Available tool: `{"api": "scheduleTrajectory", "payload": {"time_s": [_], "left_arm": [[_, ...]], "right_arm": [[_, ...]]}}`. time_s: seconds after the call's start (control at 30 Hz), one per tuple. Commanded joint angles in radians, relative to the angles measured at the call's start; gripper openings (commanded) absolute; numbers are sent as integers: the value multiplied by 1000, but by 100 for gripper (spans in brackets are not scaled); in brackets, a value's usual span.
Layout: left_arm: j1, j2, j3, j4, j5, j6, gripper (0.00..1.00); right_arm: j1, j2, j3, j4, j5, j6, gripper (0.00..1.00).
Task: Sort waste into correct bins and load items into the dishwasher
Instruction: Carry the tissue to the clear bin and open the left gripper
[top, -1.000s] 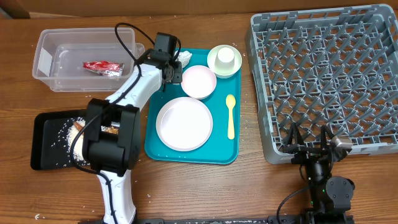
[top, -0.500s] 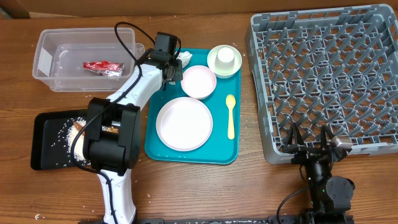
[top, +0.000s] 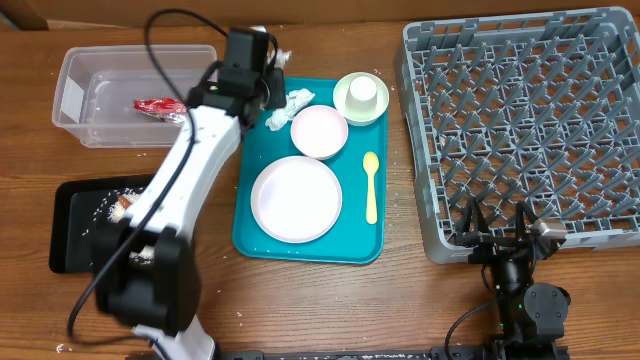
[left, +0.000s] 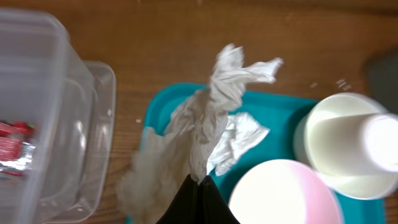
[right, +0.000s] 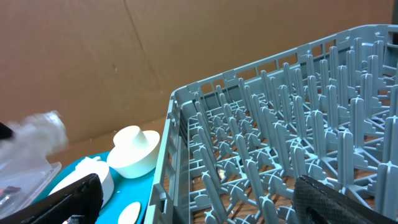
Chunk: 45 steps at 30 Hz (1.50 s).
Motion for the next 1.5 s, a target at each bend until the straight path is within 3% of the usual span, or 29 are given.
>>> {"api": "scheduleTrajectory", "payload": {"time_s": [0.0, 0.1, 0.33, 0.5, 0.83, 0.87, 0.9, 0.97, 1.0, 1.07, 1.2, 1.27, 1.33, 1.47], "left_arm": [[6, -85, 7, -29, -17, -7, 4], [6, -124, 7, -35, -68, -7, 4], [20, -144, 7, -36, -348, -15, 4], [79, -146, 7, -46, -360, -29, 4], [202, -146, 6, -159, -361, -235, 5], [216, -145, 6, -164, -360, -251, 11], [231, -143, 6, -166, -356, -266, 26], [256, -143, 6, -166, -343, -269, 73], [266, -143, 6, -166, -343, -269, 83], [278, -143, 6, -163, -336, -268, 85], [286, -142, 6, -163, -239, -221, 86], [285, -142, 6, -155, -113, -185, 82], [278, -139, 6, -124, 59, -119, 71], [233, -122, 6, -39, 344, 34, 74]], "right_arm": [[6, -11, -11, 6, 2, -6, 100], [6, -11, -11, 6, 2, -6, 100], [6, -11, -11, 7, 2, -6, 100], [6, -11, -11, 7, 2, -6, 100], [6, -11, -11, 6, 2, -6, 100], [6, -11, -11, 7, 2, -6, 100], [6, -11, -11, 7, 2, -6, 100], [6, -11, -11, 7, 2, -6, 100], [6, -11, -11, 7, 2, -6, 100], [6, -11, -11, 6, 2, -6, 100], [6, -11, -11, 6, 2, -6, 100], [6, -11, -11, 7, 2, -6, 100], [6, -11, -11, 7, 2, -6, 100], [6, -11, -11, 7, 2, -6, 100]]}}
